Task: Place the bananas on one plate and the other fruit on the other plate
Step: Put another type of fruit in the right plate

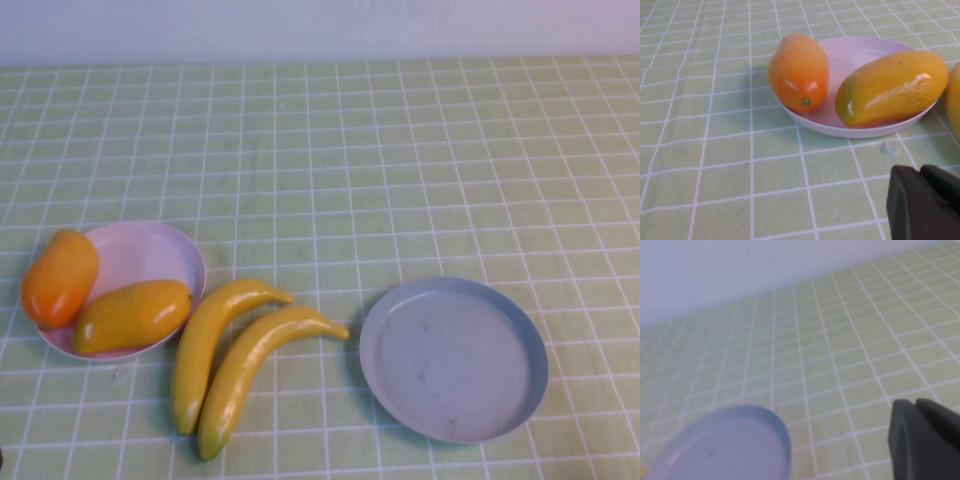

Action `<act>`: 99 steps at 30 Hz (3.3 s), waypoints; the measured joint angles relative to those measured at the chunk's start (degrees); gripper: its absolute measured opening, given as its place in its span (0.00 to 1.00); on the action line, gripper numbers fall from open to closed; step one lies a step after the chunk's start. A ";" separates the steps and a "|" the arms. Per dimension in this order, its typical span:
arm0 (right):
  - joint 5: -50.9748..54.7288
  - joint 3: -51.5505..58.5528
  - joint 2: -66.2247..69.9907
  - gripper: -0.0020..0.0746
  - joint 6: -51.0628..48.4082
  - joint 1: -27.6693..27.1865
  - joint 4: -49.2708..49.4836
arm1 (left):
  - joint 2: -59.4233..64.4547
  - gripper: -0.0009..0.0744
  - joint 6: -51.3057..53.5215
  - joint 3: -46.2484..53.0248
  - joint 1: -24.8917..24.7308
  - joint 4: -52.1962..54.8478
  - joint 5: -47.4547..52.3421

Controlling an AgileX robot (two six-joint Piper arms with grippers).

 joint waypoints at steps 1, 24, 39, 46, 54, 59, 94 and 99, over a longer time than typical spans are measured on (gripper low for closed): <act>-1.01 0.00 0.00 0.01 0.00 0.00 3.49 | 0.00 0.02 0.00 0.00 0.00 0.00 0.00; 26.22 -29.59 26.72 0.01 -8.81 0.00 14.79 | 0.00 0.02 0.00 0.00 0.00 0.00 0.00; 34.25 -47.43 60.72 0.01 -40.63 20.24 10.23 | 0.00 0.02 0.00 0.00 0.00 0.00 0.00; 30.85 -61.04 79.97 0.03 -42.05 36.75 -0.91 | 0.00 0.02 0.00 0.00 0.00 0.00 0.00; 33.72 -80.79 101.79 0.29 -57.33 44.36 -4.45 | 0.00 0.02 0.00 0.00 0.00 0.12 0.00; 34.07 -89.94 111.03 0.40 -65.06 44.63 -4.86 | 0.00 0.02 0.00 0.00 0.00 0.12 0.00; 31.02 -97.56 121.72 0.43 -46.73 44.73 -11.96 | 0.00 0.02 0.00 0.00 0.00 0.12 0.02; 34.12 -96.31 113.20 0.43 -25.57 44.73 -17.67 | 0.00 0.02 0.00 0.00 0.00 0.12 0.02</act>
